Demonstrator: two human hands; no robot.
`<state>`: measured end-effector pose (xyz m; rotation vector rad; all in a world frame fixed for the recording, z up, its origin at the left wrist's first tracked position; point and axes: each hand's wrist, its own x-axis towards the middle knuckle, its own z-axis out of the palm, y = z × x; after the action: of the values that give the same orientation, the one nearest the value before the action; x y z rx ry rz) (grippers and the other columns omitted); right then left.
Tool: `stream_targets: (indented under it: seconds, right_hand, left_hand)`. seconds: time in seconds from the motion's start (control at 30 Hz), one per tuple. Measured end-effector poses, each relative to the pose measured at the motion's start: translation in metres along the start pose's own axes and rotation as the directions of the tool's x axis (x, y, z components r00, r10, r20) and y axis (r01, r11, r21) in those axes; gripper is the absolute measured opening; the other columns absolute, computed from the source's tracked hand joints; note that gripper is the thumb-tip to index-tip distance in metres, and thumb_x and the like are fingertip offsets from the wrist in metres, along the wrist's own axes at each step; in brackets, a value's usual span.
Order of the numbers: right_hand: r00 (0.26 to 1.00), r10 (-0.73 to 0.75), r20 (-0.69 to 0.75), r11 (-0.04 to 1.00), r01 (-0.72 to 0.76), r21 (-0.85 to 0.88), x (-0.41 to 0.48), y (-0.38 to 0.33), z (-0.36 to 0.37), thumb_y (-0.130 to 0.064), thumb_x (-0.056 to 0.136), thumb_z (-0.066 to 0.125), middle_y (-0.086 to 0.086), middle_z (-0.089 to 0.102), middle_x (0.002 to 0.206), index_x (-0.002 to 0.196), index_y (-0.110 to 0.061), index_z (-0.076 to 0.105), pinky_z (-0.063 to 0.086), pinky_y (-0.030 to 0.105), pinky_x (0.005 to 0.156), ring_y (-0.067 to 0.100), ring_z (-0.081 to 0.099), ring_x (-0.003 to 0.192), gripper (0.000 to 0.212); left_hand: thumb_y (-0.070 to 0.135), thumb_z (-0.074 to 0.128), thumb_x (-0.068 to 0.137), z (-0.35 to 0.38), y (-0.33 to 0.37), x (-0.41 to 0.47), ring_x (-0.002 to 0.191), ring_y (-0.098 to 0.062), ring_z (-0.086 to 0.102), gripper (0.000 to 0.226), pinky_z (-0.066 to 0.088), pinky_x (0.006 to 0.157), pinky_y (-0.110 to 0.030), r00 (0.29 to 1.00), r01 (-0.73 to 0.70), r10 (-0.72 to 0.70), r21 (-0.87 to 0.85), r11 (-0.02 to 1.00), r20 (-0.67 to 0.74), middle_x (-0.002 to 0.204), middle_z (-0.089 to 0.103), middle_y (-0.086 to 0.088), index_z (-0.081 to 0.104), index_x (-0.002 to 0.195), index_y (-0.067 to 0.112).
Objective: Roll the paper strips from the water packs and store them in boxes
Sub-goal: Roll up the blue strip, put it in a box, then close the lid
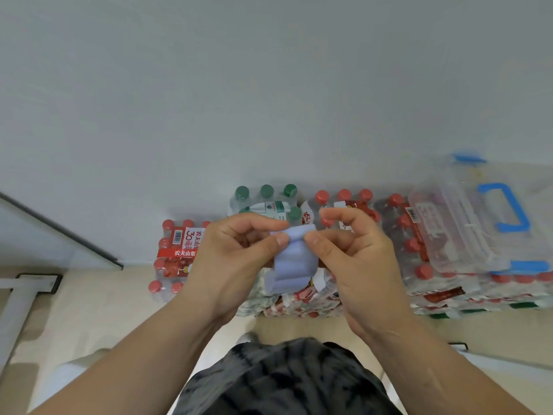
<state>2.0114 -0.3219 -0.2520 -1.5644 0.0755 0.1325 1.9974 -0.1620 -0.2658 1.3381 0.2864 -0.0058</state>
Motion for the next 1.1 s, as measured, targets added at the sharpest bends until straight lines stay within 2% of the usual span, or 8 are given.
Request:
stream_targets:
  seconds: [0.1, 0.17, 0.33, 0.5, 0.77, 0.83, 0.97, 1.1]
  right_hand:
    - [1.0, 0.006, -0.014, 0.999, -0.007, -0.052, 0.002, -0.001, 0.006, -0.03, 0.077, 0.072, 0.002, 0.077, 0.079, 0.095, -0.02, 0.073, 0.059, 0.026, 0.066, 0.012, 0.072, 0.071, 0.021]
    - [1.0, -0.002, -0.015, 0.998, 0.001, -0.058, 0.004, 0.001, 0.01, -0.021, 0.081, 0.073, -0.002, 0.078, 0.084, 0.089, -0.019, 0.075, 0.062, 0.027, 0.072, 0.013, 0.074, 0.078, 0.008]
    - [0.999, -0.025, -0.027, 0.999, 0.025, -0.033, 0.008, 0.002, 0.016, -0.02, 0.076, 0.076, -0.007, 0.078, 0.084, 0.079, -0.028, 0.078, 0.059, 0.023, 0.074, 0.008, 0.073, 0.08, 0.009]
    - [0.999, -0.04, 0.016, 0.999, 0.04, -0.028, 0.008, 0.002, 0.023, -0.025, 0.072, 0.073, -0.008, 0.078, 0.087, 0.078, -0.035, 0.08, 0.059, 0.023, 0.075, 0.008, 0.074, 0.083, 0.013]
    - [0.998, -0.052, 0.016, 0.997, 0.053, -0.048, 0.01, 0.001, 0.032, -0.029, 0.079, 0.072, 0.006, 0.076, 0.079, 0.096, -0.023, 0.074, 0.061, 0.031, 0.072, 0.017, 0.074, 0.077, 0.018]
    - [0.997, -0.082, 0.01, 0.995, 0.083, -0.062, 0.012, 0.0, 0.032, -0.017, 0.084, 0.072, -0.003, 0.077, 0.082, 0.091, -0.024, 0.075, 0.06, 0.025, 0.072, 0.011, 0.074, 0.078, 0.011]
    - [0.993, -0.116, 0.01, 0.991, 0.116, -0.072, 0.014, 0.002, 0.032, -0.007, 0.085, 0.074, -0.01, 0.078, 0.089, 0.084, -0.036, 0.08, 0.059, 0.023, 0.077, 0.009, 0.074, 0.085, 0.029]
    - [0.995, -0.099, 0.007, 0.995, 0.099, -0.018, 0.013, 0.005, 0.033, -0.004, 0.083, 0.075, -0.006, 0.079, 0.089, 0.082, -0.034, 0.08, 0.057, 0.021, 0.076, 0.01, 0.074, 0.085, 0.03]
  left_hand:
    - [0.0, 0.076, 0.078, -0.008, 0.002, 0.002, 0.069, -0.012, 0.068, 0.02, 0.056, 0.067, -0.022, 0.999, -0.039, 0.039, 0.061, 0.997, 0.014, 0.07, 0.073, -0.001, 0.079, 0.078, 0.02]
    - [-0.005, 0.074, 0.08, -0.012, 0.003, 0.003, 0.065, -0.009, 0.065, 0.023, 0.053, 0.064, -0.019, 0.999, -0.043, 0.042, 0.081, 0.996, 0.01, 0.066, 0.071, 0.002, 0.078, 0.08, 0.017]
    - [-0.001, 0.073, 0.083, -0.018, 0.004, 0.003, 0.081, -0.032, 0.067, 0.024, 0.058, 0.078, -0.049, 1.0, -0.002, 0.001, 0.036, 0.999, 0.031, 0.093, 0.069, -0.031, 0.078, 0.094, 0.019]
    - [0.002, 0.072, 0.084, -0.023, 0.008, 0.004, 0.079, -0.033, 0.068, 0.018, 0.058, 0.077, -0.053, 1.0, 0.009, -0.01, 0.027, 1.0, 0.014, 0.091, 0.07, -0.031, 0.079, 0.087, 0.018]
    - [-0.006, 0.072, 0.082, -0.027, 0.013, 0.01, 0.061, -0.011, 0.056, 0.027, 0.048, 0.058, -0.018, 0.998, -0.057, 0.056, 0.052, 0.997, 0.011, 0.066, 0.063, -0.002, 0.077, 0.079, 0.02]
    - [-0.007, 0.072, 0.082, -0.028, 0.014, 0.012, 0.063, -0.013, 0.057, 0.032, 0.049, 0.061, -0.02, 0.999, -0.046, 0.045, 0.068, 0.997, 0.013, 0.067, 0.064, -0.004, 0.078, 0.077, 0.024]
    - [-0.005, 0.071, 0.084, -0.029, 0.016, 0.013, 0.077, -0.025, 0.069, 0.024, 0.059, 0.074, -0.037, 1.0, -0.019, 0.018, 0.008, 1.0, 0.016, 0.082, 0.073, -0.014, 0.078, 0.089, 0.017]
    - [0.003, 0.073, 0.085, -0.027, 0.019, 0.016, 0.076, -0.023, 0.073, 0.014, 0.06, 0.068, -0.035, 0.999, 0.042, -0.042, 0.024, 0.999, 0.02, 0.083, 0.076, -0.014, 0.077, 0.095, 0.012]
